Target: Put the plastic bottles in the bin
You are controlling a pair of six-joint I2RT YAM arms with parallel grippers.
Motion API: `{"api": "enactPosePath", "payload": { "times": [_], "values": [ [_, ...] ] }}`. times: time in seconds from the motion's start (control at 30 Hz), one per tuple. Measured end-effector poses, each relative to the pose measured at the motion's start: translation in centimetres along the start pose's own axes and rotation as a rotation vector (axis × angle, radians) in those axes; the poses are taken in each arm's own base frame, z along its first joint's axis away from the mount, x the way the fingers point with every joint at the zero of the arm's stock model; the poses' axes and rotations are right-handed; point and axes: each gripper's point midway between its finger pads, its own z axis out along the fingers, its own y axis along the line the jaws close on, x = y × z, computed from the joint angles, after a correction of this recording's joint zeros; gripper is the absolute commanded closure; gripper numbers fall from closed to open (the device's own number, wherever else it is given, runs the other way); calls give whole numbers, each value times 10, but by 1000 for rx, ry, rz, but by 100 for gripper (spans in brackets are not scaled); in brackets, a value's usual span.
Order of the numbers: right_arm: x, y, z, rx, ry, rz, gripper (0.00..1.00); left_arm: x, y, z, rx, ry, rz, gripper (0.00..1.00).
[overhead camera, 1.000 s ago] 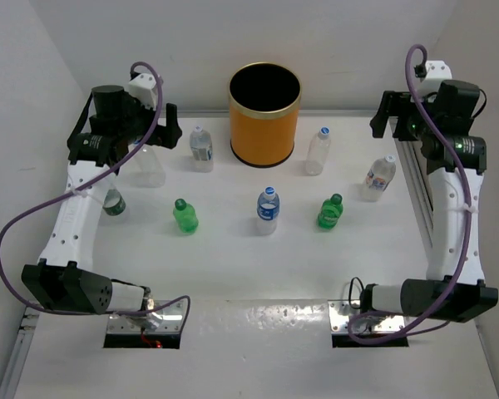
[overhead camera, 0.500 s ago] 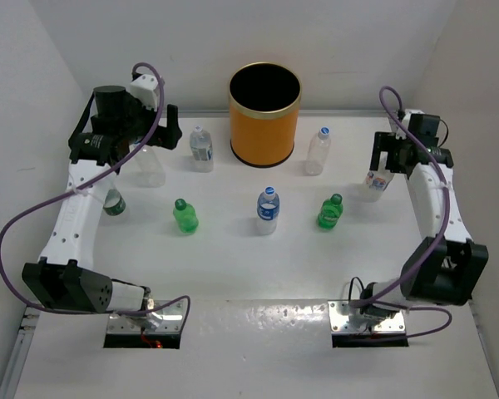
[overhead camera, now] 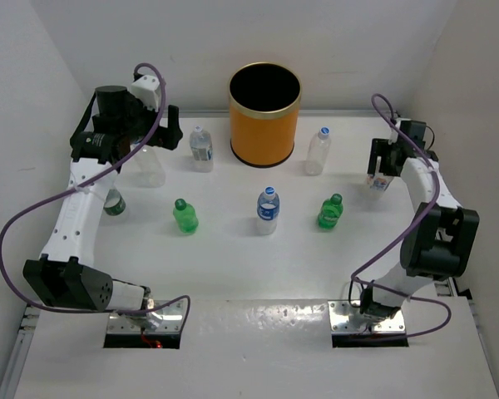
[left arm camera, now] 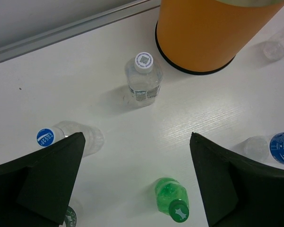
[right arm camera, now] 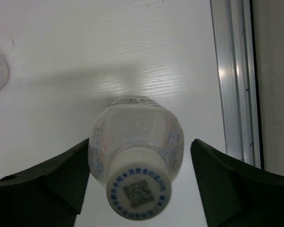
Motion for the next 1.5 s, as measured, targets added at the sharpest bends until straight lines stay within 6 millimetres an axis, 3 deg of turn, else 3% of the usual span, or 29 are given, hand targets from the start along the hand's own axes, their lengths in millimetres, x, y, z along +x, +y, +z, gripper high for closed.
{"api": "enactPosePath", "payload": {
  "times": [0.07, 0.1, 0.17, 0.2, 0.23, 0.3, 0.43, 0.5, 0.6, 0.7, 0.83, 0.97, 1.07, 1.17, 1.33, 1.4, 1.43, 1.47, 1.5],
  "values": [
    [5, 1, 4, -6, 5, -2, 29, 0, 2, 0, -4, 1, -2, 0],
    [7, 1, 5, -7, 11, -1, 41, 0, 2, 0, -4, 0, -2, 0],
    [8, 3, 6, -16, 9, -4, 54, 0, 3, 0, -7, 0, -4, 0],
    [7, 4, 6, -26, 6, 0, 68, 0, 4, 0, -7, 0, -5, 0],
    [7, 5, 6, -31, 5, -2, 74, 0, 6, -1, -8, -2, -8, 0],
    [6, 9, 4, -51, 0, -5, 84, 1, 9, 0, -11, -2, -12, 0],
    [-3, 18, -17, -98, -21, -12, 96, 6, 13, 6, -9, 14, -22, 0],
    [-26, 27, -40, -136, -77, -24, 100, 9, 14, 10, -7, 26, -26, 0],
    [-84, 47, -90, -202, -252, -62, 100, 14, 21, 16, -27, 39, -34, 1],
    [-148, 77, -164, -289, -495, -108, 100, 16, 34, 21, -62, 37, -57, 1],
    [-203, 123, -256, -435, -781, -149, 100, 15, 55, 20, -137, 20, -99, 1],
    [-239, 161, -294, -541, -916, -169, 100, 15, 76, 18, -211, 2, -136, 1],
    [-269, 197, -280, -595, -937, -180, 100, 21, 87, 16, -240, 0, -161, 1],
    [-284, 236, -238, -627, -903, -190, 99, 32, 94, 11, -251, 2, -174, 1],
    [-256, 297, -147, -631, -747, -251, 99, 43, 94, -9, -251, -16, -167, 0],
    [-242, 315, -126, -622, -708, -288, 87, 46, 91, -17, -247, -29, -162, 0],
    [-236, 320, -119, -618, -696, -302, 75, 46, 90, -20, -244, -35, -157, 0],
    [-231, 326, -115, -615, -687, -317, 46, 48, 89, -23, -241, -41, -152, 0],
    [-227, 331, -113, -612, -685, -334, 33, 51, 88, -25, -239, -44, -150, 0]
  ]
}}
